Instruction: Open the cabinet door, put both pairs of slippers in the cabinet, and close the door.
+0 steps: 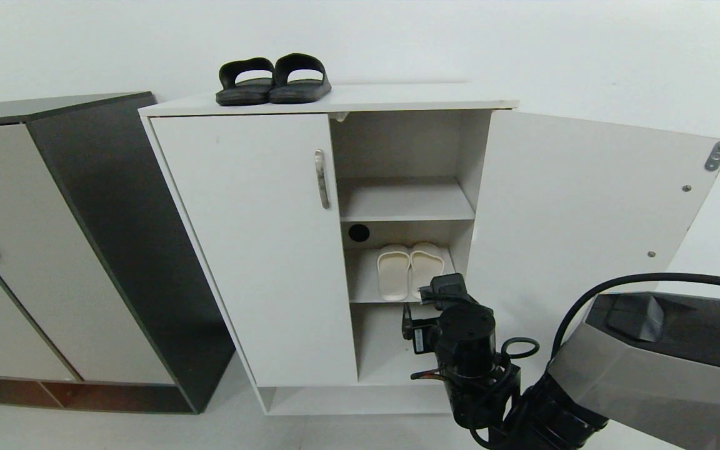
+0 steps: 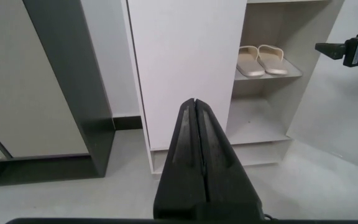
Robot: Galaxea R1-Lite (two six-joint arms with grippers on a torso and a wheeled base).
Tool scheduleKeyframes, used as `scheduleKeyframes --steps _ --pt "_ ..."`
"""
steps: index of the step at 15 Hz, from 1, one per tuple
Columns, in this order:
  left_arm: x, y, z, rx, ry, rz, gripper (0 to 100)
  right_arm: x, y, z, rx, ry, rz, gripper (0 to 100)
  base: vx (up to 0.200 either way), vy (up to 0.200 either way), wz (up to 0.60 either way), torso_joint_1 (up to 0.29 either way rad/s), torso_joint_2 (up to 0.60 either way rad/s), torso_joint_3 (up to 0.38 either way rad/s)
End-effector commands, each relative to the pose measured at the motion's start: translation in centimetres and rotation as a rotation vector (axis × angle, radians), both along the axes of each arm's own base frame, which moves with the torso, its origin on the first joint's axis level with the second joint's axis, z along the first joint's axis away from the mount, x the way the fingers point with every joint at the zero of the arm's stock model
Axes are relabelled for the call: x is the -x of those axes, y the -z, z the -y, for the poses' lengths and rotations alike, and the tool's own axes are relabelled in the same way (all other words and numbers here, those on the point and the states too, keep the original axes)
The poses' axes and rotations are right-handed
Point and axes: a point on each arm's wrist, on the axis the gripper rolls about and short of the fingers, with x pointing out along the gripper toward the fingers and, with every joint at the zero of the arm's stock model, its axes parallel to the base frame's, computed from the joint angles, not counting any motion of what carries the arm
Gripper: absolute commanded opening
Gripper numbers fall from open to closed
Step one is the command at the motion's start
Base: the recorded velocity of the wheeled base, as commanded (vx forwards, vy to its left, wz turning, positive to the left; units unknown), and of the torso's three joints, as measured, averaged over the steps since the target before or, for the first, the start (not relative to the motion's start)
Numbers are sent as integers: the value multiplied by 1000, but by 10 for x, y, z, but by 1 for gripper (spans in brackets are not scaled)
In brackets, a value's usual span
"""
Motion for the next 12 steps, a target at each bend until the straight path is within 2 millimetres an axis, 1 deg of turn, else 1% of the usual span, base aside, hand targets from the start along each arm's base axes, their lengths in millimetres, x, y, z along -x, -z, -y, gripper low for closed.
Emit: scheduleKeyframes --steps 1,10,12 --pt "0 0 0 0 0 1 0 0 1 0 3 -1 -3 100 0 0 0 0 0 0" --pt "0 0 0 0 0 1 0 2 4 1 11 -4 -11 100 0 200 0 6 3 3" --pt "0 0 0 0 0 1 0 5 6 4 19 -39 -25 100 0 200 0 0 5 5"
